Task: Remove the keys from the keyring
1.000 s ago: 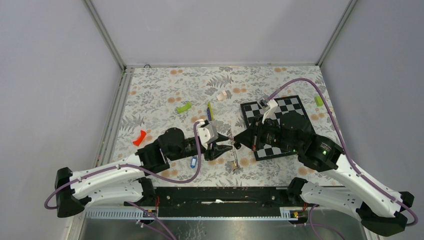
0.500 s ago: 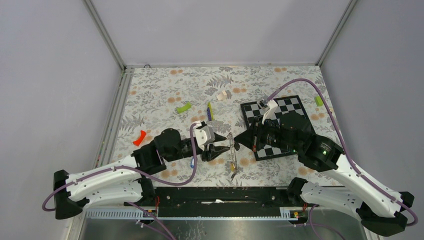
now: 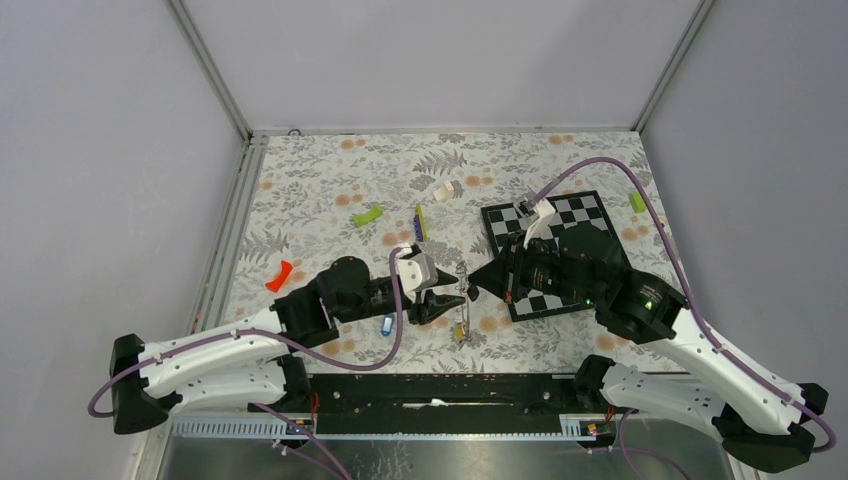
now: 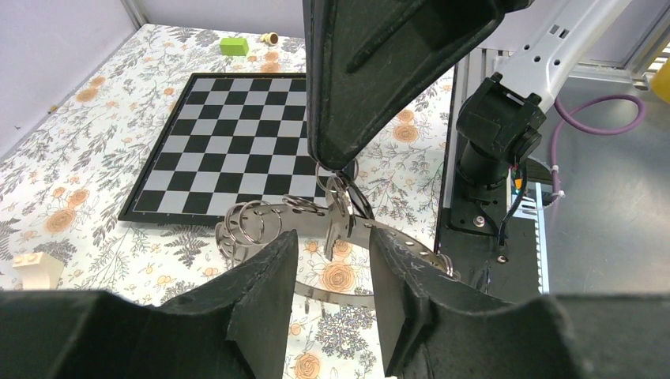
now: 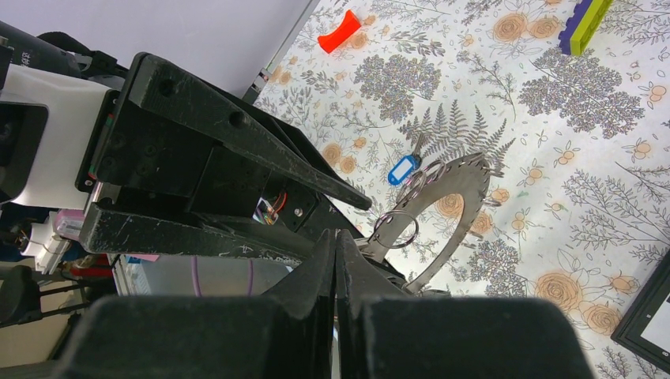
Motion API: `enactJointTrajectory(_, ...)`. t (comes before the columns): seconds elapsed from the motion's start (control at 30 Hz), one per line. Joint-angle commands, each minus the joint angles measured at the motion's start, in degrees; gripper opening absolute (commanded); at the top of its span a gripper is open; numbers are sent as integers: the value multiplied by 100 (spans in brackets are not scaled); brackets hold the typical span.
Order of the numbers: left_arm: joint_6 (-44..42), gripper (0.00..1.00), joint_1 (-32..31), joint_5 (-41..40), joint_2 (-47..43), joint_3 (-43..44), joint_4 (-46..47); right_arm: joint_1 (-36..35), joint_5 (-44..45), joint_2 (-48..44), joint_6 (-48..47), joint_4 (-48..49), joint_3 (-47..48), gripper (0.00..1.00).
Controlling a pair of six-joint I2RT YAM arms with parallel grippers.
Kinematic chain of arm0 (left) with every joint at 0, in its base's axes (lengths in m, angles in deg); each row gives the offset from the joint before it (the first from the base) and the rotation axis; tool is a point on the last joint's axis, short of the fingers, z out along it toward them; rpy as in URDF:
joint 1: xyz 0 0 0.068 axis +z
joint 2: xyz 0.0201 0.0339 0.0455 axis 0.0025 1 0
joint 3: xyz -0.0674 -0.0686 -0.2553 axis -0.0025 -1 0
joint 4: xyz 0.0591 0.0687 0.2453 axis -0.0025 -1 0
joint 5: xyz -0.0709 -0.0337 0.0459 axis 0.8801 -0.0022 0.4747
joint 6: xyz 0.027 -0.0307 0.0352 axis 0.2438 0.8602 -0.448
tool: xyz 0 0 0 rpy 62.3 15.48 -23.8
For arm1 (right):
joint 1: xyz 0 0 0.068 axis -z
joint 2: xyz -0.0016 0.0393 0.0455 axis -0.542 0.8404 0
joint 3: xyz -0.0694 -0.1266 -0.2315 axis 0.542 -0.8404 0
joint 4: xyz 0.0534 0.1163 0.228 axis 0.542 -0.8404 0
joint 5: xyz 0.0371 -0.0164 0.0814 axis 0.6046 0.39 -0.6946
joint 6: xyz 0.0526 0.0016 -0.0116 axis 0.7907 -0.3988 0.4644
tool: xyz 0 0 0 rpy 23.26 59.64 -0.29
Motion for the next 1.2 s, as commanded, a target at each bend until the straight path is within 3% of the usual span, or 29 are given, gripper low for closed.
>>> enactJointTrajectory(0.0, -3, 44, -38, 33, 59, 292, 405, -31, -73, 0, -10, 324, 43, 0)
enactJointTrajectory(0.67, -104, 35, -62, -43, 337, 439, 513, -36, -233, -8, -19, 340, -28, 0)
enactJointTrajectory(1.17, -238, 0, -64, -251, 168, 515, 185, -31, -154, -128, -39, 268, -26, 0)
